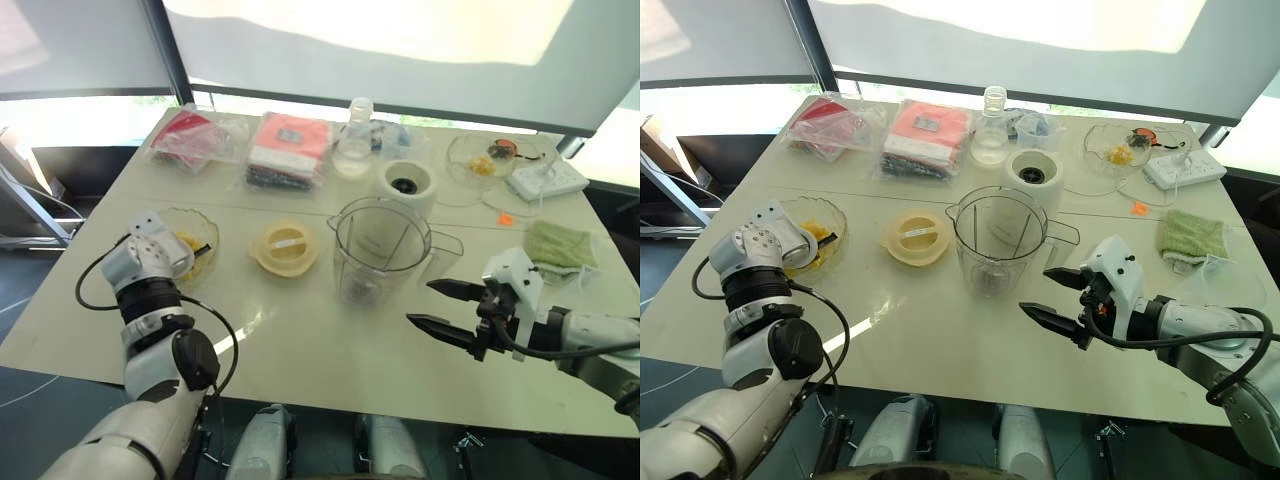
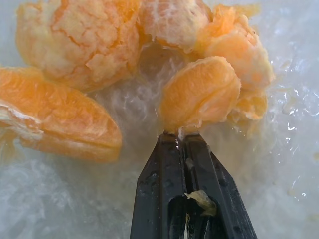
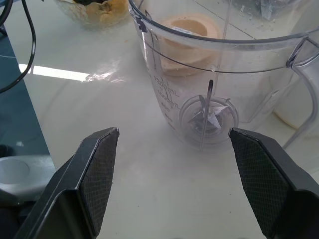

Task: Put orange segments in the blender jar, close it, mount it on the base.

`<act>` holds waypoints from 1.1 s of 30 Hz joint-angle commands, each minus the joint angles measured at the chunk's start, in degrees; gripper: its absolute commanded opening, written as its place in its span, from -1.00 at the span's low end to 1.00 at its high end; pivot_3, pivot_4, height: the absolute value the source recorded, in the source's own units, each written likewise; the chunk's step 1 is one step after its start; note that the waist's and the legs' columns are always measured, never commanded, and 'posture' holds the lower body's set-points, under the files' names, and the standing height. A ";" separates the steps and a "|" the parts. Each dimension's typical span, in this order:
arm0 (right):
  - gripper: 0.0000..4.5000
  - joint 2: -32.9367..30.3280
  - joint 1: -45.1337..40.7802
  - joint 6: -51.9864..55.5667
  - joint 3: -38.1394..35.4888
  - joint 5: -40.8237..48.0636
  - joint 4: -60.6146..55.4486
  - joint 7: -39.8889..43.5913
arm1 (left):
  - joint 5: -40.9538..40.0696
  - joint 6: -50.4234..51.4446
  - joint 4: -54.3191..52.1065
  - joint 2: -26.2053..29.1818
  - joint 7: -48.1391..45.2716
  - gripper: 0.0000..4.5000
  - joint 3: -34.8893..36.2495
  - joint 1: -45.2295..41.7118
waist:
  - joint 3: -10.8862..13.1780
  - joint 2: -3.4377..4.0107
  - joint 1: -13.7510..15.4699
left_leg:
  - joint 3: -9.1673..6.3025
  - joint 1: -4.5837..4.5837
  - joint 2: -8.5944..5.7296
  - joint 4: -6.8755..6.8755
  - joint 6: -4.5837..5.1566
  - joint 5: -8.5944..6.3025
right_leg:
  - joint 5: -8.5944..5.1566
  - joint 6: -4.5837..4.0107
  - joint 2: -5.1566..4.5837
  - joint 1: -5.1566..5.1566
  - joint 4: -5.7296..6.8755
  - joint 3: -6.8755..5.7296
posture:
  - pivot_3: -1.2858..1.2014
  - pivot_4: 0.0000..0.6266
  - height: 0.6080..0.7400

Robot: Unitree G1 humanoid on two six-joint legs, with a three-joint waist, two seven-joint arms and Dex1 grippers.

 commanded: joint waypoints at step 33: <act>0.66 1.96 -0.59 -1.47 -5.01 1.92 4.35 2.36 | -7.85 16.43 -25.49 28.78 -43.34 -0.99 -24.74 -0.51 | 0.18 -0.25 -0.15 | 0.00 -0.10 0.04 -0.08 -0.02 0.00 | -0.15 -0.27 0.00 -0.15 -0.07 0.03 | 0.03 -0.52 1.00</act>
